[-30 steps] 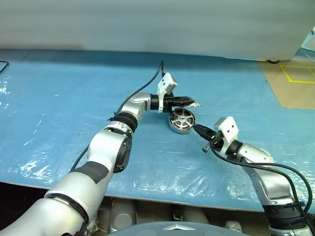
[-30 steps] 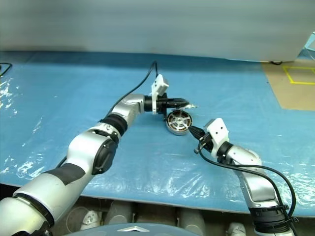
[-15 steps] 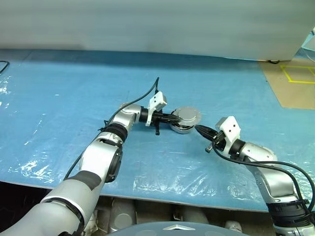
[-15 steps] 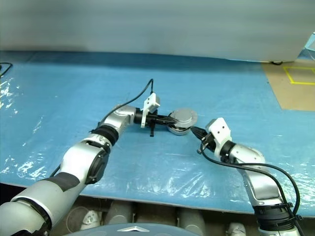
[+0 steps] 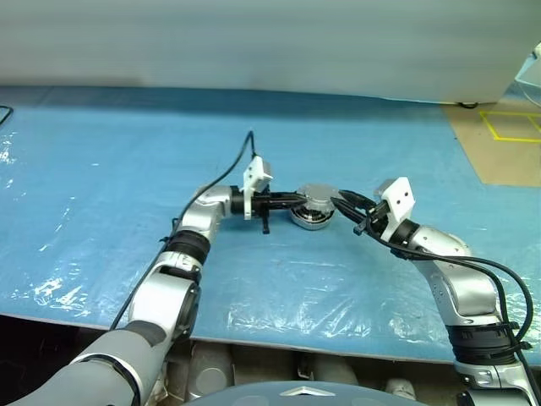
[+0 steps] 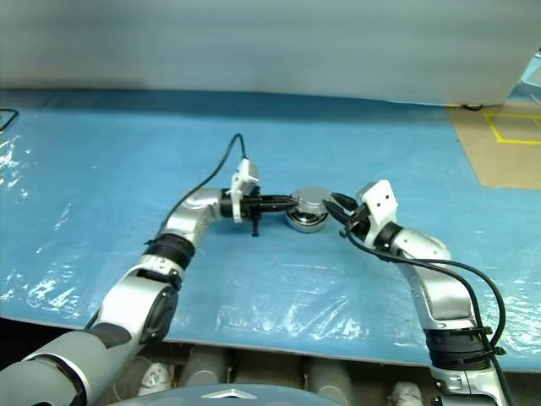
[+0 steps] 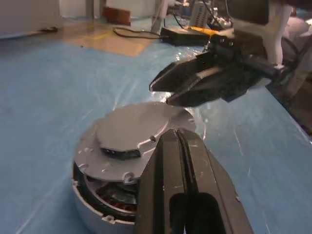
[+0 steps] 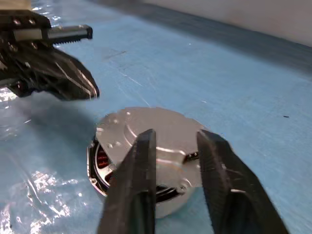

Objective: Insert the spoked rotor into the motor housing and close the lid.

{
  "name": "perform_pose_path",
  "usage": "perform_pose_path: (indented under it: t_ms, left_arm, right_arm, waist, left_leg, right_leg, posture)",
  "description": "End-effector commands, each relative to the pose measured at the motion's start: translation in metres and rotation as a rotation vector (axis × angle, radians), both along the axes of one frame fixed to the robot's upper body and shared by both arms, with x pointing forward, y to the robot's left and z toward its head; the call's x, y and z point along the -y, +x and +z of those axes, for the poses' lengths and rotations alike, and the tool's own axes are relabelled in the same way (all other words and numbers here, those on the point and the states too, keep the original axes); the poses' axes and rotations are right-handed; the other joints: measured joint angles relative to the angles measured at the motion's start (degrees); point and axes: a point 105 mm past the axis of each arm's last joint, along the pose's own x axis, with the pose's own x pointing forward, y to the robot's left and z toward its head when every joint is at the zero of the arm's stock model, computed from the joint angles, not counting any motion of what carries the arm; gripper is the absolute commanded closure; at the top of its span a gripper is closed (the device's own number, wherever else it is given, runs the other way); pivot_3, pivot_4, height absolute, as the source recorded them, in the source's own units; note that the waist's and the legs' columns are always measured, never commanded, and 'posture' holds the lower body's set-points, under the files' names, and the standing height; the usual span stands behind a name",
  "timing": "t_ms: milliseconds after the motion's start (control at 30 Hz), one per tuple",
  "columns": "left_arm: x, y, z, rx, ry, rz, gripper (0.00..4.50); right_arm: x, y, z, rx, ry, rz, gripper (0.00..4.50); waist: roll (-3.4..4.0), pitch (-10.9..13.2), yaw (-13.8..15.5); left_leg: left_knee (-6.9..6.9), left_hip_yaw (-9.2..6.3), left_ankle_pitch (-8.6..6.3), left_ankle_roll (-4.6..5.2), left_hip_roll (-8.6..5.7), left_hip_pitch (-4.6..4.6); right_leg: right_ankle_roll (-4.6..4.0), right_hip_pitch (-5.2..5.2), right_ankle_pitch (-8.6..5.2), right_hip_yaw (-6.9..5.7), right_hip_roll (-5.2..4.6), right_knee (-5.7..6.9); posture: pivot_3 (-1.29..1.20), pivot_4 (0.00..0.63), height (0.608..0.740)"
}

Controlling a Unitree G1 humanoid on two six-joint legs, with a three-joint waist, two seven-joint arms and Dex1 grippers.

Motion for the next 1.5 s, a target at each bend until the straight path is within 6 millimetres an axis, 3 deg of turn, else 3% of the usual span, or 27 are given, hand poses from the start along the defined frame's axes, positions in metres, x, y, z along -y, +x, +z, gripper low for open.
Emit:
perform_pose_path:
  t_ms: [33,233,267,633,833,1100,1233,1500]
  left_arm:
    - [-0.014,-0.005,0.016,0.042,-0.068,0.034,4.50]
    - [-0.040,-0.011,0.005,0.023,-0.042,0.139,4.50]
    - [-0.043,-0.012,0.003,0.019,-0.037,0.151,4.50]
    - [-0.049,-0.016,0.000,0.014,-0.034,0.221,4.50]
    - [-0.051,-0.012,-0.003,0.023,-0.023,0.244,4.50]
    - [-0.051,-0.006,-0.001,0.050,-0.021,0.267,4.50]
    - [-0.049,-0.003,0.000,0.054,-0.025,0.267,4.50]
    - [-0.051,-0.002,-0.005,0.052,-0.013,0.276,4.50]
  right_arm:
    - [-0.010,0.009,0.010,0.033,0.024,0.001,2.19]
    - [-0.025,0.033,0.012,-0.050,0.152,-0.060,0.19]
    - [-0.027,0.036,0.009,-0.064,0.139,-0.060,0.04]
    - [-0.029,0.044,-0.025,-0.155,-0.029,-0.062,0.04]
    - [-0.028,0.042,-0.025,-0.116,-0.035,-0.058,1.47]
    - [-0.037,0.026,-0.023,-0.085,0.013,0.012,1.47]
    - [-0.042,0.030,-0.016,-0.104,0.064,-0.015,1.47]
    - [-0.050,0.029,-0.038,-0.197,-0.014,-0.072,1.47]
  waist:
    - [0.01,0.00,-0.06]
    - [0.04,-0.01,-0.18]
    - [0.05,-0.01,-0.13]
    - [0.06,-0.02,-0.24]
    - [0.06,-0.02,-0.14]
    - [0.06,-0.02,-0.11]
    - [0.06,-0.02,-0.22]
    - [0.06,-0.02,-1.20]
  left_leg:
    - [0.00,0.00,0.00,0.00,0.01,0.00]
    - [0.02,0.06,0.01,-0.02,0.05,0.01]
    - [0.02,0.06,0.01,-0.02,0.05,0.00]
    - [0.01,0.07,0.01,-0.06,0.04,0.03]
    - [0.09,0.07,0.00,-0.06,0.03,0.04]
    - [0.05,0.07,0.01,-0.06,0.02,0.03]
    - [0.01,0.07,0.01,-0.06,0.03,0.03]
    - [0.12,0.06,-0.01,-0.09,0.03,0.07]
  right_leg:
    - [-0.02,-0.01,-0.01,-0.01,0.00,0.01]
    - [-0.11,-0.06,-0.07,0.00,0.03,0.05]
    - [-0.12,-0.06,-0.07,0.00,0.03,0.05]
    - [-0.10,-0.06,-0.06,0.03,0.05,0.08]
    - [-0.09,-0.04,-0.06,0.05,0.05,0.12]
    - [-0.09,-0.03,-0.05,0.05,0.06,0.11]
    - [0.01,-0.05,0.00,0.04,0.07,0.11]
    - [-0.08,-0.03,-0.05,0.07,0.06,0.15]
  posture:
    - [0.00,0.150,0.740]
    - [0.00,0.150,0.740]
    - [0.00,0.150,0.740]
    - [0.00,0.150,0.740]
    - [0.00,0.150,0.740]
    - [0.00,0.150,0.740]
    - [0.00,0.150,0.740]
    - [0.00,0.150,0.740]
